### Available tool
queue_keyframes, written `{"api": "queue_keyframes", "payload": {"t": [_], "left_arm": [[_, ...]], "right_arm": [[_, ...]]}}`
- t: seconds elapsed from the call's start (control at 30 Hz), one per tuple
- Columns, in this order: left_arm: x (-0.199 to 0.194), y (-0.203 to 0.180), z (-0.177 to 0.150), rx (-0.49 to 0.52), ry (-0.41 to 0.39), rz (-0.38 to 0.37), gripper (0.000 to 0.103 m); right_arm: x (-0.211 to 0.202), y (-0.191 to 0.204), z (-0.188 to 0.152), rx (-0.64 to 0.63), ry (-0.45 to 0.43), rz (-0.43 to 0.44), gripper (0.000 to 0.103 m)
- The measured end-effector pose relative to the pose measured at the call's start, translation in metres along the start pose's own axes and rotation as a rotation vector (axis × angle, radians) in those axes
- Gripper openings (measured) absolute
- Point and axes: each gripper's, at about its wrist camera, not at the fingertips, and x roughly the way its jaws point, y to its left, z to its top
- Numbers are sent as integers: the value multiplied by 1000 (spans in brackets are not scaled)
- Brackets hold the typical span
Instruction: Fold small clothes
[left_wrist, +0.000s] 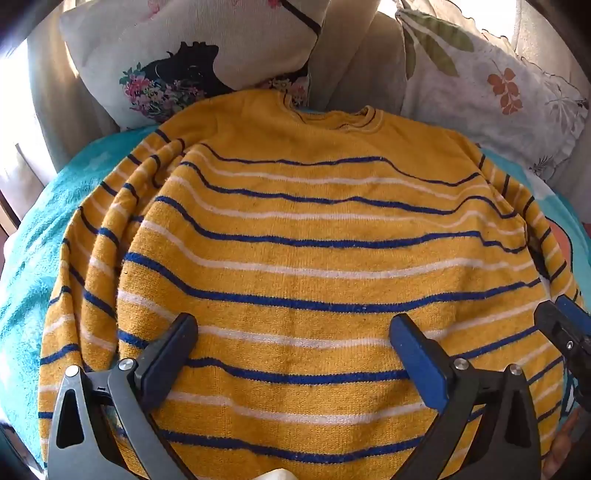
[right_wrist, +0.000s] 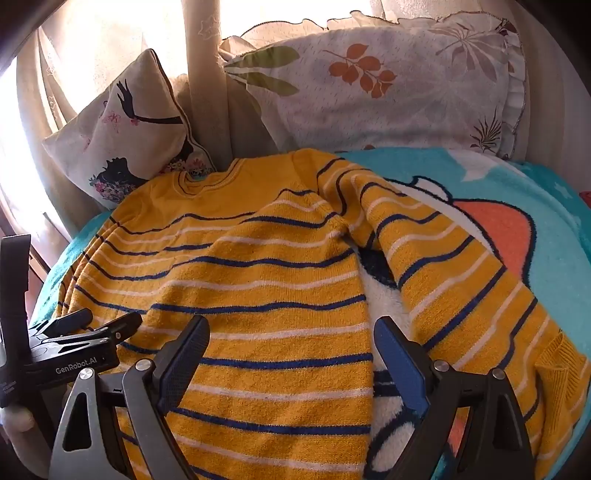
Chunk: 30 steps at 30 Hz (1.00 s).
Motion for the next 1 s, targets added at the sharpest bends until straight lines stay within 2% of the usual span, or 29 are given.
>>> {"api": "queue_keyframes", "payload": {"t": [0.03, 0.17, 0.2, 0.23, 0.3, 0.57, 1.0], "left_arm": [[0, 0, 0, -6, 18, -4, 103], [-13, -5, -7, 2, -35, 17, 103], [-8, -1, 0, -10, 20, -10, 103], [-6, -1, 2, -11, 37, -13, 103], [2, 2, -5, -9, 37, -11, 103], [9, 6, -2, -10, 56, -19, 103], [0, 10, -7, -19, 28, -40, 103]], "right_arm": [[0, 0, 0, 2, 2, 3, 94], [2, -6, -7, 27, 5, 13, 93], [3, -7, -10, 32, 8, 13, 94], [0, -8, -14, 36, 2, 14, 94], [16, -11, -9, 61, 60, 26, 94], [21, -5, -11, 32, 83, 4, 98], [22, -5, -9, 23, 97, 24, 103]]}}
